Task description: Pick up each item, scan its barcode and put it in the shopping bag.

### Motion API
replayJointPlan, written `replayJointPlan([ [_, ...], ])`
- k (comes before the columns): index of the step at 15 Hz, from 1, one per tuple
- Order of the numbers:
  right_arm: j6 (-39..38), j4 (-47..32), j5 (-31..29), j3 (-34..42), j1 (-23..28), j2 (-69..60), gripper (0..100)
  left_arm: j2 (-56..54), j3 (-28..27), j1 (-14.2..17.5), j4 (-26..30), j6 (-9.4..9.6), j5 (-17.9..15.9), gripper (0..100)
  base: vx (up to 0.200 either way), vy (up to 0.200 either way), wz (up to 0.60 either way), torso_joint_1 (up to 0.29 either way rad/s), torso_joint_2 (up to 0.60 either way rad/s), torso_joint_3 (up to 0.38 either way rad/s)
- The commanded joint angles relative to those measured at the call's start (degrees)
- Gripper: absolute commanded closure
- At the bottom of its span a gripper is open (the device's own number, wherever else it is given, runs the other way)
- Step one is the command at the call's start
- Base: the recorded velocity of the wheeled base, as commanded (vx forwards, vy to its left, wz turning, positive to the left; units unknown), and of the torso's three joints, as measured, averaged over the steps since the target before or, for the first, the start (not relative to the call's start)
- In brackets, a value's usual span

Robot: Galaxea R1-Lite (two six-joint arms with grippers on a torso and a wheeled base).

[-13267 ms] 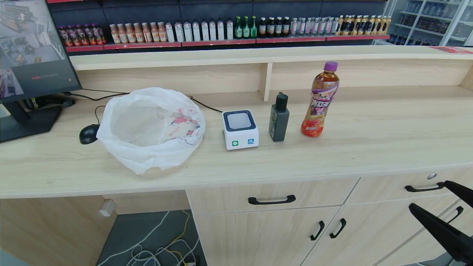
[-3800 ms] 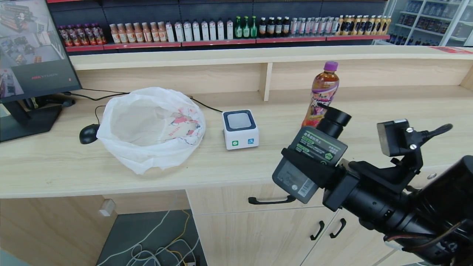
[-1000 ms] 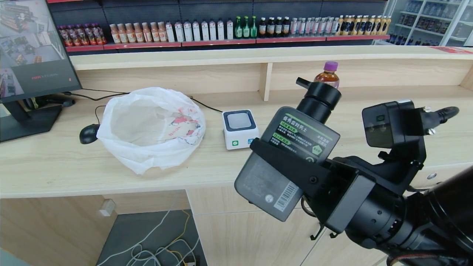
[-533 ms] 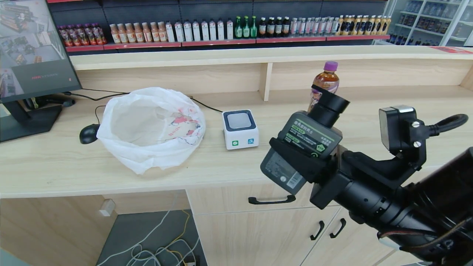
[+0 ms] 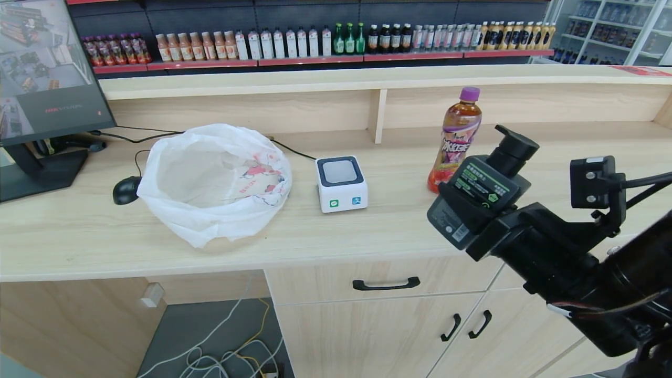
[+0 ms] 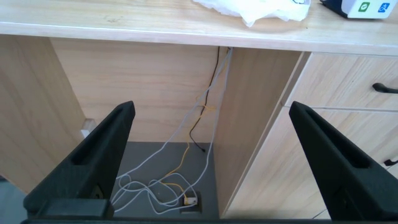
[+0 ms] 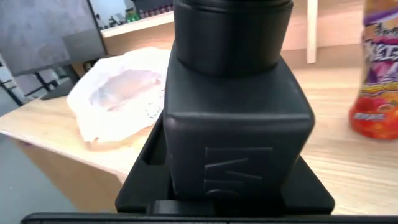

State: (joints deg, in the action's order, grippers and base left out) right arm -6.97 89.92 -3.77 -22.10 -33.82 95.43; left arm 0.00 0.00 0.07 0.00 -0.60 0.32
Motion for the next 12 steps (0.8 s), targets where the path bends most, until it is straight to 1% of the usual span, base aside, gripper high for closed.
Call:
replayJointPlan([
  [1,1.8,0.1,-0.1,-0.5,3.1,0.3,100,0.0,0.0,0.0,0.0,-0.02,0.0,0,0.000,0.000,0.00,0.000,0.00,0.000],
  [4,3.5,0.1,-0.1,-2.3,9.1,0.1,100,0.0,0.0,0.0,0.1,0.07,0.0,0,0.000,0.000,0.00,0.000,0.00,0.000],
  [5,4.4,0.1,-0.1,-2.1,11.6,-0.2,100,0.0,0.0,0.0,0.1,0.07,0.0,0,0.000,0.000,0.00,0.000,0.00,0.000],
  [6,6.0,0.1,-0.1,-1.5,13.0,-0.8,100,0.0,0.0,0.0,0.1,0.16,0.0,0,0.000,0.000,0.00,0.000,0.00,0.000],
  [8,9.0,0.1,-0.1,-0.8,14.0,-0.7,100,0.0,0.0,0.0,0.1,0.07,0.0,0,0.000,0.000,0.00,0.000,0.00,0.000],
  [10,11.3,0.1,-0.1,-0.4,16.9,-0.4,100,0.0,0.0,0.0,0.0,0.07,0.0,0,0.000,0.000,0.00,0.000,0.00,0.000],
  [12,11.7,0.1,-0.1,-1.8,17.7,-0.2,100,0.0,0.0,0.0,0.0,-0.11,0.0,0,0.000,0.000,0.00,0.000,0.00,0.000],
])
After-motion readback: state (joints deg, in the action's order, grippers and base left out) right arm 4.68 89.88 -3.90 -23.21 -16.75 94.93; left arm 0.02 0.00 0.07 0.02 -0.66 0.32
